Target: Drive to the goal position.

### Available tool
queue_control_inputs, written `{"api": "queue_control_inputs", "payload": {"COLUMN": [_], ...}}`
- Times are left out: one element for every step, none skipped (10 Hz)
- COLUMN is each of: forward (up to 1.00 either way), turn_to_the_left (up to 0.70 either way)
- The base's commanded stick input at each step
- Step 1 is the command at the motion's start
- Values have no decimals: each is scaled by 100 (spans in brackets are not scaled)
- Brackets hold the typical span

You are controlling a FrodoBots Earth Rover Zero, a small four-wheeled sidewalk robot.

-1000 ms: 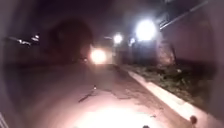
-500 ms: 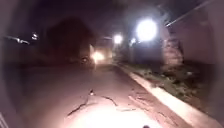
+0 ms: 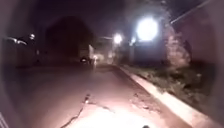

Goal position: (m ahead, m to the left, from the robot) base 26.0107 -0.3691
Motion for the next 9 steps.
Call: {"api": "queue_control_inputs", "payload": {"forward": [70, 70, 70, 70, 70, 70, 70, 70, 70], "turn_to_the_left": [1, 1, 1, 1, 1, 1, 1, 1, 1]}}
